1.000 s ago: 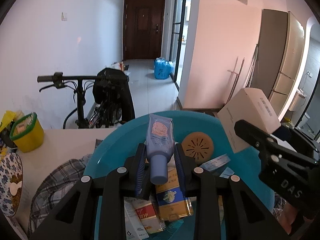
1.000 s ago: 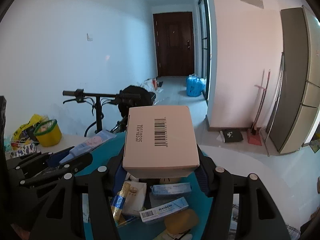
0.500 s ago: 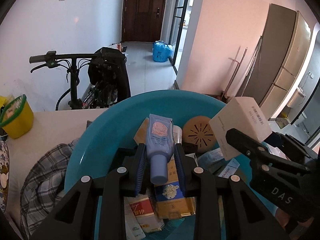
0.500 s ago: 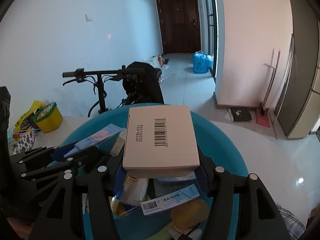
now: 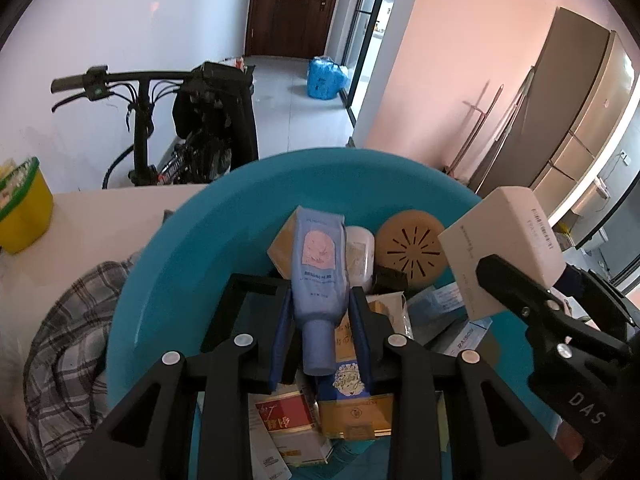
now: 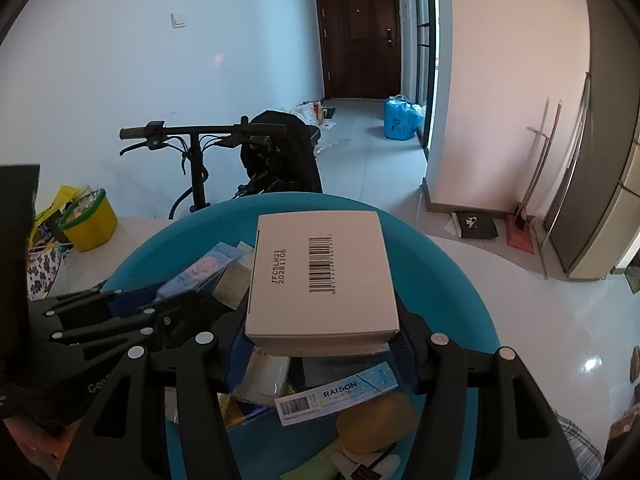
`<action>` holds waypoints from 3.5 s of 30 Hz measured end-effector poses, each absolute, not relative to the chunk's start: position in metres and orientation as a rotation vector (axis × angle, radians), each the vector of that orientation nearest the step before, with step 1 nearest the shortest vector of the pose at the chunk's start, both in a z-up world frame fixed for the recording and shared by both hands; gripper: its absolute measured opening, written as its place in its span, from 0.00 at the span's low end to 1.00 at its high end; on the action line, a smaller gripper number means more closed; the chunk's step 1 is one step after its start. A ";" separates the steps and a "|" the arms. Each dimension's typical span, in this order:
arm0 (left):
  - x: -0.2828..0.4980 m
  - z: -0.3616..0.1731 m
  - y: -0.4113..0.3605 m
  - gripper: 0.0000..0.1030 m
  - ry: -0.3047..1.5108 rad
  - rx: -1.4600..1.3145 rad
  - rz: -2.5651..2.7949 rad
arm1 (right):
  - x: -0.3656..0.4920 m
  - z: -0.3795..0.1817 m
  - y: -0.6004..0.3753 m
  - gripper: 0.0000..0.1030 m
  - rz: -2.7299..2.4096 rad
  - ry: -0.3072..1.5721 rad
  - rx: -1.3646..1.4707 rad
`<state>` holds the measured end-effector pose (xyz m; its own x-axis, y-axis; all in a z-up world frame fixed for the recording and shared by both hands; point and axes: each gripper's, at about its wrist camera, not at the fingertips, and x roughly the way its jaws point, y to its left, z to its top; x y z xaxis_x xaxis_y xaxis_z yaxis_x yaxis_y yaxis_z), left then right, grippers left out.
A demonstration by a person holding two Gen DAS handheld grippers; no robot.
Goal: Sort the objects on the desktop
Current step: 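Lower the lotion tube into the basin and open the left gripper, then lower the white barcode box into the basin and open the right gripper, then raise both open grippers up and back away from the basin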
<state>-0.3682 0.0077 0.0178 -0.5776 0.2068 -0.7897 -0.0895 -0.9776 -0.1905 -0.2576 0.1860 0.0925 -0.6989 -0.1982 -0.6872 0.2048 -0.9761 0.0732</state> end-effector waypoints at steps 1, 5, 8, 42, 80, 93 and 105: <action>-0.369 0.017 0.008 0.30 -0.194 -1.354 2.641 | -0.258 0.092 0.187 0.56 -2.710 0.013 1.097; -0.368 0.015 0.011 0.30 -0.186 -1.364 2.634 | -0.258 0.093 0.190 0.56 -2.715 0.002 1.098; -0.368 0.014 0.011 0.30 -0.186 -1.375 2.626 | -0.258 0.093 0.191 0.56 -2.716 -0.001 1.100; -0.361 0.034 0.007 0.71 -0.097 -1.328 2.754 | -0.270 0.071 0.201 0.57 -2.672 -0.025 1.255; -0.263 0.146 0.013 0.85 0.111 -0.661 3.046 | -0.215 0.161 0.205 0.71 -2.834 -0.059 0.824; -0.219 0.182 0.004 0.85 -0.008 -0.409 3.058 | -0.177 0.195 0.217 0.86 -2.894 -0.058 0.640; -0.173 0.211 -0.006 1.00 -0.058 -0.181 3.080 | -0.133 0.230 0.224 0.89 -2.912 -0.078 0.426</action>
